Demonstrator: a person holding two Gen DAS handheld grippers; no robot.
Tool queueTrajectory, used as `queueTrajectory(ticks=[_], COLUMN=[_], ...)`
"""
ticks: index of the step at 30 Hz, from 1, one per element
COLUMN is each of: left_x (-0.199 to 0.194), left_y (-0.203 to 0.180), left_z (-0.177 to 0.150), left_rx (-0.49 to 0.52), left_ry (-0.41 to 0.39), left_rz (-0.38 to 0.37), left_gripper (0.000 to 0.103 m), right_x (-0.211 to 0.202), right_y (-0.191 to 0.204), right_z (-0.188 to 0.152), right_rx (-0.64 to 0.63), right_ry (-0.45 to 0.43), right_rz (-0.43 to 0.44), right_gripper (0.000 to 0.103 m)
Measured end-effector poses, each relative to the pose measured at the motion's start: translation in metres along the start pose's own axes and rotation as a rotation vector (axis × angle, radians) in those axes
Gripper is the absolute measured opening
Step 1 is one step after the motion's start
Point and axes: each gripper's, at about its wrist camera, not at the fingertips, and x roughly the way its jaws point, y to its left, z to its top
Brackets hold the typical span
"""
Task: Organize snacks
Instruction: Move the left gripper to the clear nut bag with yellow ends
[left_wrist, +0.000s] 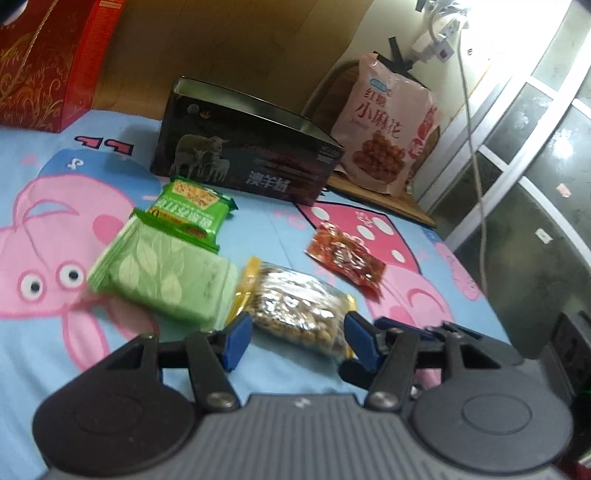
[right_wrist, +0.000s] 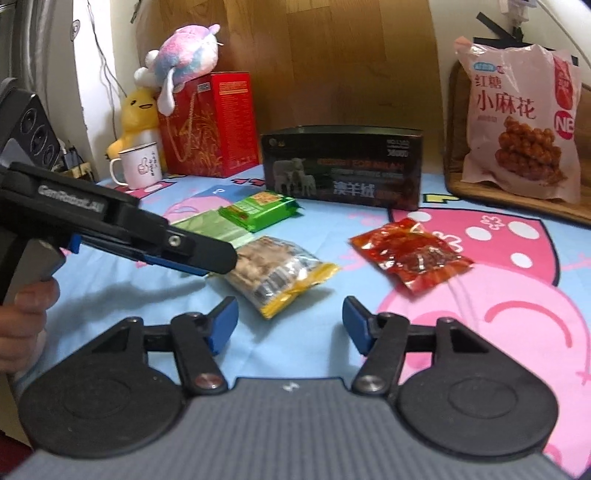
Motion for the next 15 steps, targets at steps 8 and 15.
queueTrajectory(ticks=[8, 15], left_x=[0.012, 0.014], left_y=[-0.009, -0.014], left_z=[0.013, 0.030], left_rx=[0.025, 0.069], left_ry=[0.019, -0.018], left_rz=[-0.013, 0.035], left_gripper=[0.059, 0.060], right_x=[0.009, 0.008], right_y=[0.006, 0.004], right_z=[0.005, 0.004], right_rx=[-0.063, -0.044], right_ry=[0.026, 0.034], right_rz=[0.002, 0.015], right_gripper=[0.065, 0.065])
